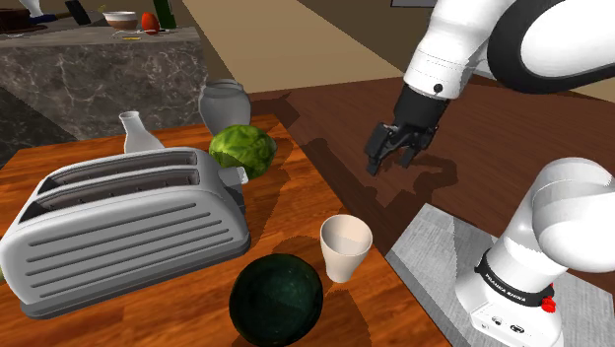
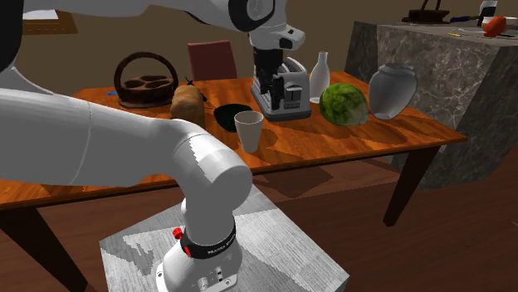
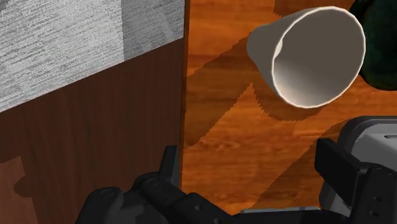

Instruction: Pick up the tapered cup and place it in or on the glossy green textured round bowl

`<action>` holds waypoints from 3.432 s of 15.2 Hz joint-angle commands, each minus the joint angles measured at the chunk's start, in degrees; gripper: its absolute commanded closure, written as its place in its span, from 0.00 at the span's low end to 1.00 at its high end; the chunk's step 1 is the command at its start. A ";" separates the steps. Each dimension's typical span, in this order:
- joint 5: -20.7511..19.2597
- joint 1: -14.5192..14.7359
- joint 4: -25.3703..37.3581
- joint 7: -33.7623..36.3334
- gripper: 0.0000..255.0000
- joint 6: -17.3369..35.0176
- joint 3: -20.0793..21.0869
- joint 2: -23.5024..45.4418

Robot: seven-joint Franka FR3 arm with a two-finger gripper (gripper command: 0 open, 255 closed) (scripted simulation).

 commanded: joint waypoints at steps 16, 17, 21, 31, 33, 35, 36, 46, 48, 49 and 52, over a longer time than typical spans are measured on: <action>10.41 4.27 -8.39 10.34 0.00 18.01 15.32 9.49; 10.41 4.27 -8.39 10.34 0.00 18.02 15.32 9.50; 10.41 4.27 -8.38 10.34 0.00 18.02 15.33 9.50; 10.40 4.27 -8.38 10.34 1.00 18.00 15.32 9.48; 10.07 4.19 -7.89 10.41 1.00 17.00 14.98 8.96; 9.42 4.01 -6.84 10.55 1.00 15.03 14.32 8.01; 9.09 3.91 -6.30 10.61 1.00 14.07 13.99 7.57; 6.10 2.88 -0.26 11.21 1.00 5.22 10.97 4.66; 5.56 2.66 1.08 11.32 1.00 3.60 10.43 4.36; 5.30 2.55 1.76 11.38 1.00 2.80 10.16 4.24; 4.53 2.23 3.86 11.54 1.00 0.46 9.40 3.99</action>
